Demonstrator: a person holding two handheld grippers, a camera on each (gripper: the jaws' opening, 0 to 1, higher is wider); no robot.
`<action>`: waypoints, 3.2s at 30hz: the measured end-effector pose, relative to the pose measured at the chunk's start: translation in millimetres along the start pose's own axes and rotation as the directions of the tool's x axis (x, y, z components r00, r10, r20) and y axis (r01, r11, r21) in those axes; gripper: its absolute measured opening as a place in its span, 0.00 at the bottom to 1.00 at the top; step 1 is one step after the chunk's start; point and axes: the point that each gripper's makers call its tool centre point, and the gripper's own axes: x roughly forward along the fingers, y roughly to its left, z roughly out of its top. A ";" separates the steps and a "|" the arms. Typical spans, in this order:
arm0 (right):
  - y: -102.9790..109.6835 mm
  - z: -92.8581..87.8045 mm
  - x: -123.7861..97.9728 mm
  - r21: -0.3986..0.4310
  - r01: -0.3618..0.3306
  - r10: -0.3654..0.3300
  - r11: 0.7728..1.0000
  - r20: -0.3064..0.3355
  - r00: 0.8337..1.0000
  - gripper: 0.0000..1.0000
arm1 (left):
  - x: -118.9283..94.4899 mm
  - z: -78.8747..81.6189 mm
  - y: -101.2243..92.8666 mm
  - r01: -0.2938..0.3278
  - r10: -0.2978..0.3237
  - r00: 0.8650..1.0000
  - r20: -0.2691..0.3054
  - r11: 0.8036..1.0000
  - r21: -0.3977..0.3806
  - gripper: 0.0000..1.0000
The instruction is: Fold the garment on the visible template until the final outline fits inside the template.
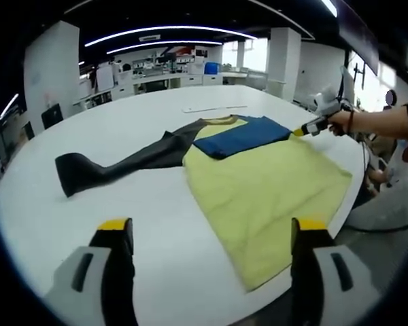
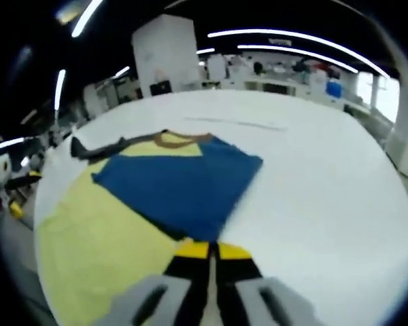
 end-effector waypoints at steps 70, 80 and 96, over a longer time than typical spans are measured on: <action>79.6 26.0 -82.8 -0.004 -0.231 0.229 0.973 0.131 0.964 0.99 | 20.6 4.0 257.4 -0.334 0.341 0.939 0.032 0.932 -0.141 0.65; 106.4 37.7 -95.2 0.016 -0.347 0.340 0.938 0.167 0.925 0.99 | 36.9 5.4 286.9 -0.365 0.370 0.928 0.049 0.927 -0.086 0.52; 113.8 34.9 -104.5 -0.071 -0.338 0.345 0.938 0.136 0.929 0.99 | 57.0 -7.4 298.2 -0.345 0.343 0.939 -0.034 0.933 -0.104 0.04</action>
